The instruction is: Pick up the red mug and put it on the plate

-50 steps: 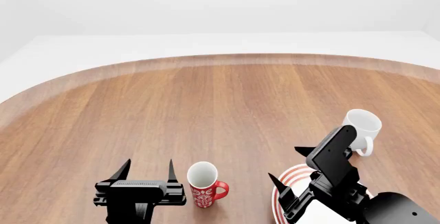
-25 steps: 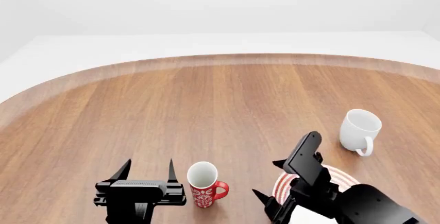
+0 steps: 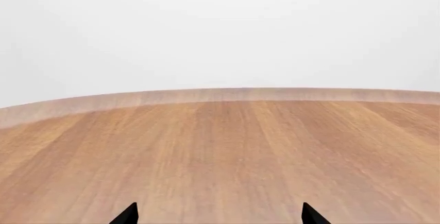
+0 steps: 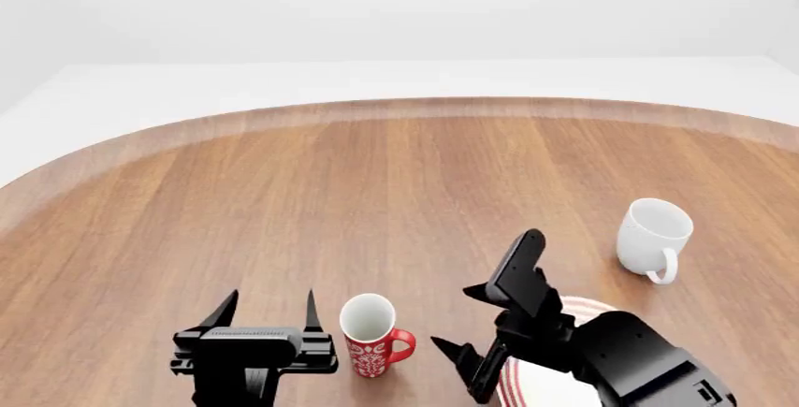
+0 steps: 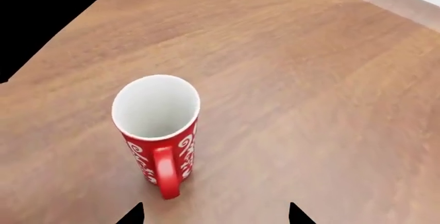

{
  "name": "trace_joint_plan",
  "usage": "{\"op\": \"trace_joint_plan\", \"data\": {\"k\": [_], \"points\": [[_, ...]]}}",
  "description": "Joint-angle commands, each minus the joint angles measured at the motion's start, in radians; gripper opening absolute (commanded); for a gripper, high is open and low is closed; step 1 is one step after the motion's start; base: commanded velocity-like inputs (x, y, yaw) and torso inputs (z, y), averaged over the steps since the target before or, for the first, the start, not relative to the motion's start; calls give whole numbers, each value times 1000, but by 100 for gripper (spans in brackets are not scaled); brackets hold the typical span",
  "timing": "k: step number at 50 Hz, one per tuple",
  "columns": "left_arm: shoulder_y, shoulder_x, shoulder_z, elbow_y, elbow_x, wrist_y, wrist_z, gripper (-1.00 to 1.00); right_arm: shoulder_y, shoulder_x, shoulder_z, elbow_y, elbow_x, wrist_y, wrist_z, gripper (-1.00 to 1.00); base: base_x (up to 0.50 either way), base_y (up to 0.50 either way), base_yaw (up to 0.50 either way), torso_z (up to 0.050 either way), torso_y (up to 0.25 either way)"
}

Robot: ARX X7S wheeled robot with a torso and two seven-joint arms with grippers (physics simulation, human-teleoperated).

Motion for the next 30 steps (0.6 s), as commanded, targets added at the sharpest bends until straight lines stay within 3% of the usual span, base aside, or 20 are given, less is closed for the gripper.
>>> {"op": "trace_joint_plan", "data": {"k": [1,30], "points": [[1,-4,4,2,-4,-2,-5,100,54,-71,-39,158,-19,-82,-58,100,0,0,0,0,0],[-10,-9,15,-24,-13,13,-10,100,111,-192,-81,464,-36,-279,-156,100,0,0,0,0,0]]}}
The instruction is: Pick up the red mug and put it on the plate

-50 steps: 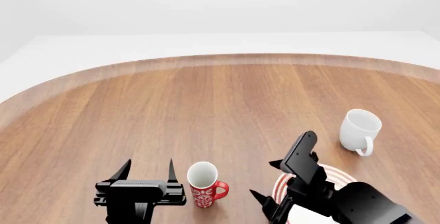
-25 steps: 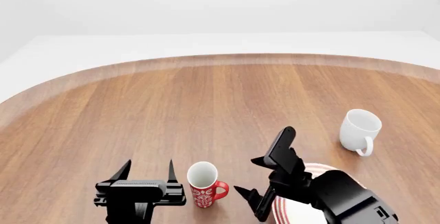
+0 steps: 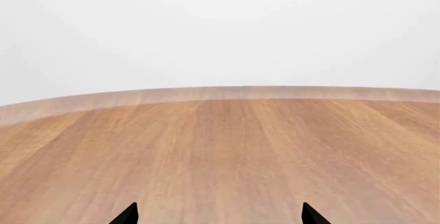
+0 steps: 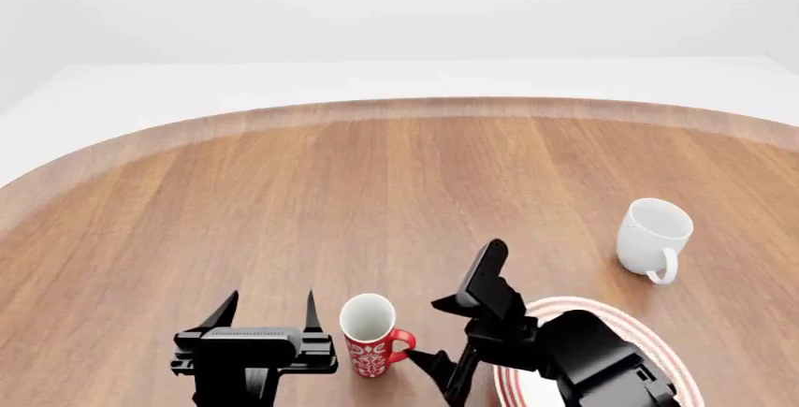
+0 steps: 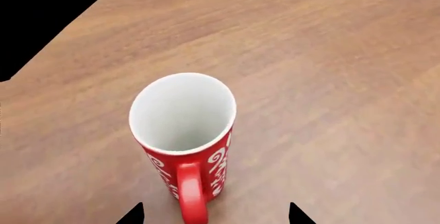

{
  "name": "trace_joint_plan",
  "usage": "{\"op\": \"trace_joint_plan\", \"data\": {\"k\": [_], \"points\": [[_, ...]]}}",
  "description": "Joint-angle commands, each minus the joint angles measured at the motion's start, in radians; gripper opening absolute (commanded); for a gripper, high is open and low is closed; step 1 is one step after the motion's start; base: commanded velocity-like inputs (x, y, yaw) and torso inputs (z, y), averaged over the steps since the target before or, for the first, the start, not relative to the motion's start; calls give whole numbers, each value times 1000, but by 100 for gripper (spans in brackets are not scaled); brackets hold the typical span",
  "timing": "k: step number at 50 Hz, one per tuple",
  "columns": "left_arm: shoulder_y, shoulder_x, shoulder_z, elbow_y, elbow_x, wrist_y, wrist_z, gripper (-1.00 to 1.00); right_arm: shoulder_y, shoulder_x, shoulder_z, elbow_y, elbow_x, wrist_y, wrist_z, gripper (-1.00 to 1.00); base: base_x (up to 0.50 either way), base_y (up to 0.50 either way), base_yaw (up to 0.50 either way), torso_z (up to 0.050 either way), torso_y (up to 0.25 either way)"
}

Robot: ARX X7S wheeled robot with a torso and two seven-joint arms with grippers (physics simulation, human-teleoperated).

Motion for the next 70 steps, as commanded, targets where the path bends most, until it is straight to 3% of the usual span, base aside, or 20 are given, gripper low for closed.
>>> {"op": "trace_joint_plan", "data": {"k": [1,30,31,52,70], "points": [[-4,-2,4,-12,-3,8,-2,100,25,-42,-8,106,-2,-71,-30,100,0,0,0,0,0],[-6,-13,16,-7,-14,5,-13,100,114,-175,-33,494,-26,-295,-121,100,0,0,0,0,0],[-5,-13,16,-6,-15,4,-14,100,115,-178,-33,502,-26,-299,-123,-100,0,0,0,0,0],[-9,-18,23,-13,-20,12,-21,100,117,-171,-29,508,-27,-284,-77,-100,0,0,0,0,0],[-13,-22,29,-18,-25,15,-26,100,-6,70,30,-196,29,58,103,-100,0,0,0,0,0]]}}
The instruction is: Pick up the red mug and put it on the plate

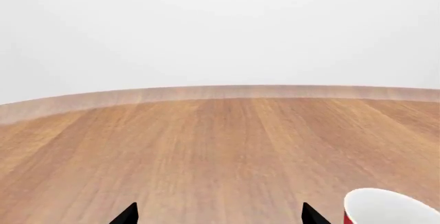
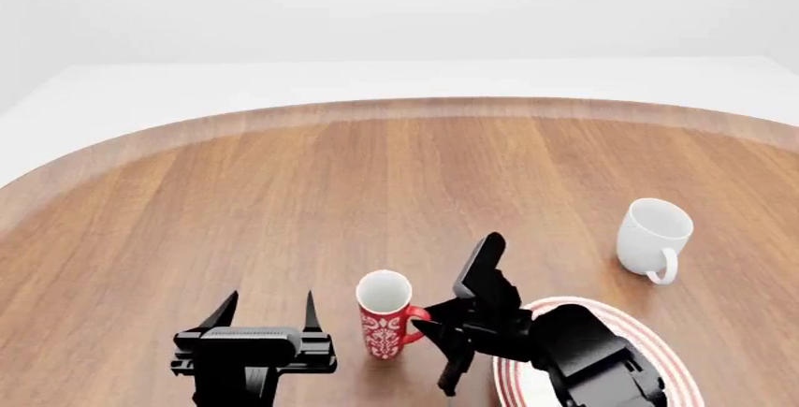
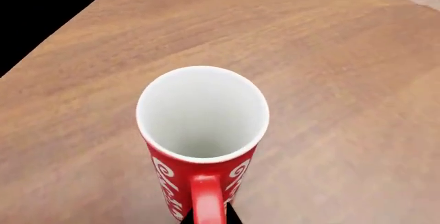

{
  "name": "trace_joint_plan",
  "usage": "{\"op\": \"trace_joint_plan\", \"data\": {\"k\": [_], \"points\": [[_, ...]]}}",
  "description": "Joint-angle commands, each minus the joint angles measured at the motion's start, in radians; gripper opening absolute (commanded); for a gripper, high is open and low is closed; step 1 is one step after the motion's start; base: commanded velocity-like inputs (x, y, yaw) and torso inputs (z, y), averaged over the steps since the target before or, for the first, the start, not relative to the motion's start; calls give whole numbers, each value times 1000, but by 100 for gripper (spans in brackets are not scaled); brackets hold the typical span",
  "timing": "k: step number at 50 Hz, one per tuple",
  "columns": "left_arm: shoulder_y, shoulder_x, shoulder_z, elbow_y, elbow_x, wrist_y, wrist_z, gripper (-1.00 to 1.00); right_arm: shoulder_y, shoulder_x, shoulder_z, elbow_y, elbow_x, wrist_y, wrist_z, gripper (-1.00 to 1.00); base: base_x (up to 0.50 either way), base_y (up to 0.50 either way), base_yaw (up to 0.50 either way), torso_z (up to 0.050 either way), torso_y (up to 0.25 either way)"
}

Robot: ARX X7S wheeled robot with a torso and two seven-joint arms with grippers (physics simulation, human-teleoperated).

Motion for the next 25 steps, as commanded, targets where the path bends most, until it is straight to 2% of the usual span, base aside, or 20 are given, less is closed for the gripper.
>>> {"op": "trace_joint_plan", "data": {"k": [1,9,16,25], "points": [[-2,-3,4,-2,-3,1,-4,100,-53,125,43,-353,34,173,98,-100,0,0,0,0,0],[-4,-5,5,-6,-6,3,-5,100,-88,205,89,-545,62,274,171,-100,0,0,0,0,0],[-4,-7,8,-7,-7,6,-7,100,-138,300,186,-770,139,443,282,-100,0,0,0,0,0],[-4,-10,12,-3,-9,4,-11,100,-183,377,266,-903,223,599,356,-100,0,0,0,0,0]]}}
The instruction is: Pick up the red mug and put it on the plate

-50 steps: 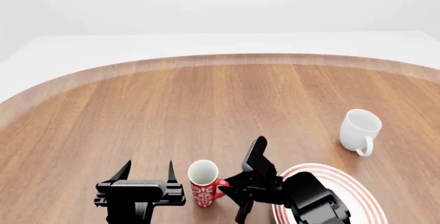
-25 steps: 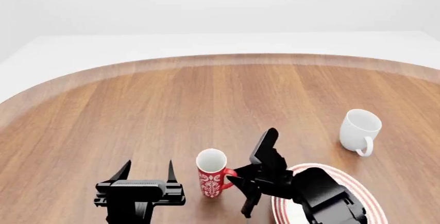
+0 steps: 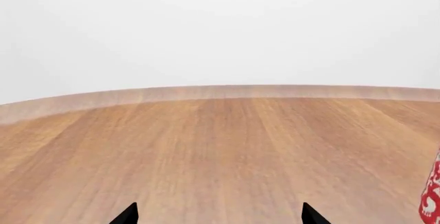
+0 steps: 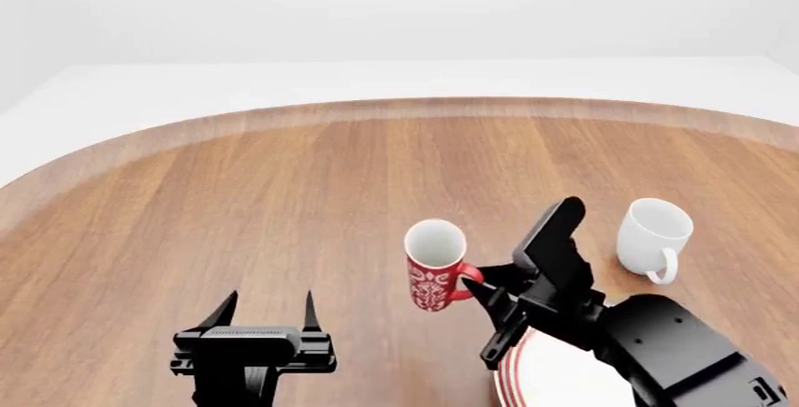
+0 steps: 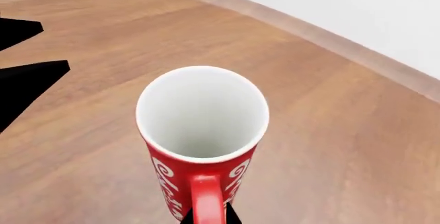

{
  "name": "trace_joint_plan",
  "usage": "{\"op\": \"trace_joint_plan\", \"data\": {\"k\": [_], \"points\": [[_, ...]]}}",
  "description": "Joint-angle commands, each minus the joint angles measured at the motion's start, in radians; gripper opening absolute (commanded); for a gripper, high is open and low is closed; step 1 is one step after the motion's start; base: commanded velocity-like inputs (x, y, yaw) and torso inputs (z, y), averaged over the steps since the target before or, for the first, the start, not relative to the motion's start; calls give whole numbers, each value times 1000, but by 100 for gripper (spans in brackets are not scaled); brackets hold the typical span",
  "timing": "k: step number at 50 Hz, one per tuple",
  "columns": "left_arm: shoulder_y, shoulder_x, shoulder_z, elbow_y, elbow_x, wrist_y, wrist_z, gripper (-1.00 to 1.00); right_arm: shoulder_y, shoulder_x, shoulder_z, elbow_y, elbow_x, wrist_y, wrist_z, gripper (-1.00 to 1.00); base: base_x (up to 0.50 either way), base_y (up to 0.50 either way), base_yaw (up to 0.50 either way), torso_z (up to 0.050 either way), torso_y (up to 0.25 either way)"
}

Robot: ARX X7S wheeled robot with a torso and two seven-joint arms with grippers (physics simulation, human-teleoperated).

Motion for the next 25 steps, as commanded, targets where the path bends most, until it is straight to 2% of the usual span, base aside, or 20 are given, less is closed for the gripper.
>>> {"op": "trace_joint_plan", "data": {"k": [1,11,25], "points": [[1,-4,4,7,-3,-3,-5,100,-53,108,104,-223,100,205,106,-100,0,0,0,0,0],[-2,-5,6,1,-6,2,-7,100,-84,172,184,-291,175,361,181,-100,0,0,0,0,1],[-2,-9,10,5,-10,4,-12,100,-202,231,342,-298,243,405,255,-100,0,0,0,0,0]]}}
